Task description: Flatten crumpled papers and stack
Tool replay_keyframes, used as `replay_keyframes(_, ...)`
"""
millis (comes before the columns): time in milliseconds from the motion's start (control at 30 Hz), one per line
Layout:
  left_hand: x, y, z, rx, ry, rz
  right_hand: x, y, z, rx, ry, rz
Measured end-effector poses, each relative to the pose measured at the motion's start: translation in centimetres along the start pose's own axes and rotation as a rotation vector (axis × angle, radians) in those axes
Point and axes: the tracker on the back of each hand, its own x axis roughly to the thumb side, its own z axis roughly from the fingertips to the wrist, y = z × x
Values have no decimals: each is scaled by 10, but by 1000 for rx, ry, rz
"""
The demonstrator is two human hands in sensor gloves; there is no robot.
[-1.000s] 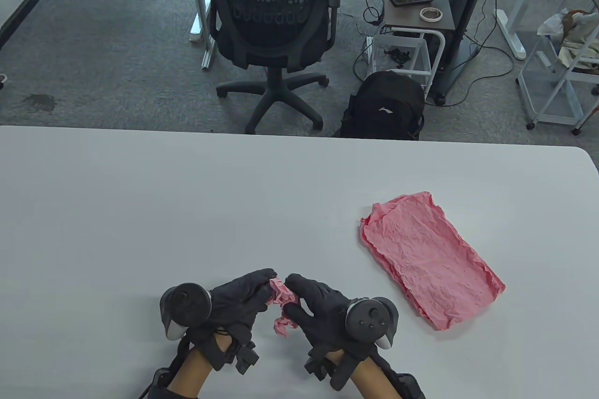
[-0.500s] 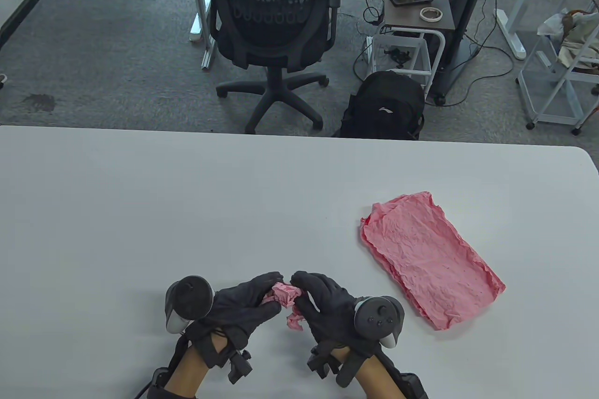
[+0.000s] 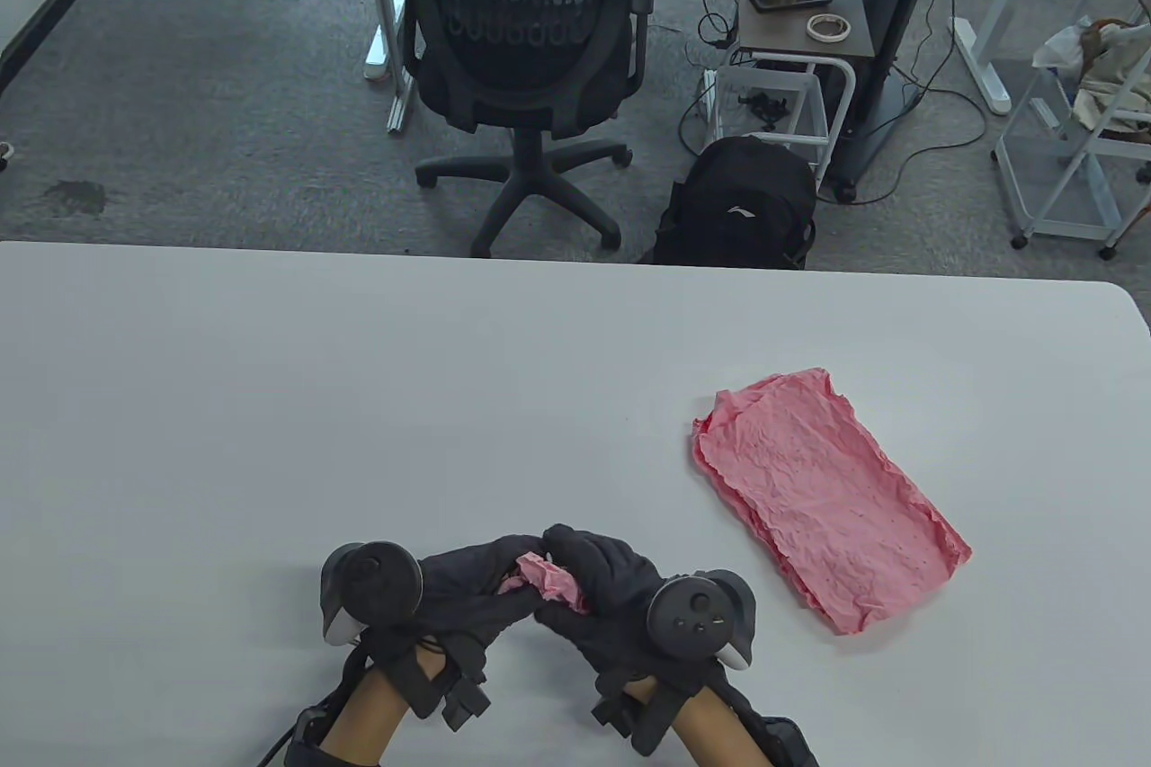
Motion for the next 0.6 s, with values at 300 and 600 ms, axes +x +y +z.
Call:
replay_keyframes(300, -4, 3, 4, 70, 36, 102, -3, -6, -1, 22, -12, -97)
replay_keyframes(600, -10, -1, 3, 68, 31, 339, -8, 1, 0, 49, 51, -99)
